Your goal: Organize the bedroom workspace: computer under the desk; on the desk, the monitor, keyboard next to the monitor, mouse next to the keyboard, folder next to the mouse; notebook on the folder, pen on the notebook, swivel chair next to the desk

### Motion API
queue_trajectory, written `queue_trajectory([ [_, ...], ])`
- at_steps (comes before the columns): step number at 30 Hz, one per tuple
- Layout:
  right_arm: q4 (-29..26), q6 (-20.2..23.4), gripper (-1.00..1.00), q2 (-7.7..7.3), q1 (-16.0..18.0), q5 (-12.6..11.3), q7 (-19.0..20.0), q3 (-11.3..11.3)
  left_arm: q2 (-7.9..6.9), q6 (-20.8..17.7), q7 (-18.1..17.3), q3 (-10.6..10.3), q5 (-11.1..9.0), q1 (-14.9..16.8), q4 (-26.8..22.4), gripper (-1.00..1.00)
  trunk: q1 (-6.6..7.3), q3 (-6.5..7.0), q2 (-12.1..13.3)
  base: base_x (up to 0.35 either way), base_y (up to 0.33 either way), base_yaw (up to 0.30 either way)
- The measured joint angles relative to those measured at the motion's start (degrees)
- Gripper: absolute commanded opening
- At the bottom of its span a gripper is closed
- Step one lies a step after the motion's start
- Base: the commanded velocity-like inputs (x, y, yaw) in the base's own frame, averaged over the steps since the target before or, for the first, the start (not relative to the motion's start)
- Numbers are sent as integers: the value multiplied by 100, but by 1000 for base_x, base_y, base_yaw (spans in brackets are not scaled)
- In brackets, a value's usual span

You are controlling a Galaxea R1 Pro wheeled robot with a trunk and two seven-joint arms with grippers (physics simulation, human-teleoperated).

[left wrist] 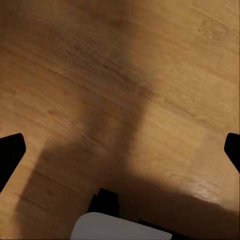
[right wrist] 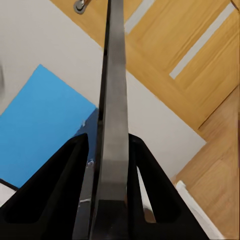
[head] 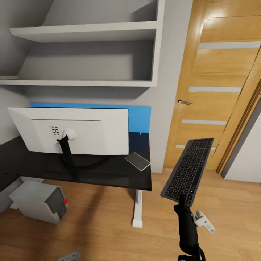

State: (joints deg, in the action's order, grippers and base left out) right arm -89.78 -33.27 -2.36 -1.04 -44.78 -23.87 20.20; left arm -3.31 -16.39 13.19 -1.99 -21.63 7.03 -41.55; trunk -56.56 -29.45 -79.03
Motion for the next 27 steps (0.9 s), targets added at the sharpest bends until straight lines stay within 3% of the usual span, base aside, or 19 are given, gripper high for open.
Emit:
queue_trajectory([
  [5, -5, 205, -100, 8, 82, 2, -13, -53, 2, 0, 1, -3, 3, 0, 0, 100, 0, 0, 0, -317, 0, 0],
  [8, -7, 394, -100, 7, 268, -129, -51, -78, -1, 0, 1, -6, 3, -1, 0, 100, 0, 2, 1, -288, 0, 0],
  [12, -7, 730, -100, 4, 609, -611, -102, -323, -5, 0, 1, -6, 3, -1, 0, 100, 1, 2, 0, -188, 0, 0],
  [13, -4, 931, -100, 4, 763, -935, -113, -481, -6, 0, -1, -7, 3, -1, 1, 100, 2, 2, 1, -62, 0, 0],
  [16, -7, 1238, -100, -1, 944, -1156, -103, -658, -8, 0, -3, -8, 8, 0, 1, 100, 2, 2, 0, -36, 0, 0],
  [20, -4, 1362, -100, -10, 1023, -1278, -87, -758, -14, 0, -9, -8, 13, -1, 0, 100, 3, 1, 0, -8, 0, 0],
  [27, 2, 1385, -100, -5, 1039, -1284, 159, -746, -8, 0, -10, -8, 14, -1, 1, 100, 3, 2, 0, -1, 0, 0],
])
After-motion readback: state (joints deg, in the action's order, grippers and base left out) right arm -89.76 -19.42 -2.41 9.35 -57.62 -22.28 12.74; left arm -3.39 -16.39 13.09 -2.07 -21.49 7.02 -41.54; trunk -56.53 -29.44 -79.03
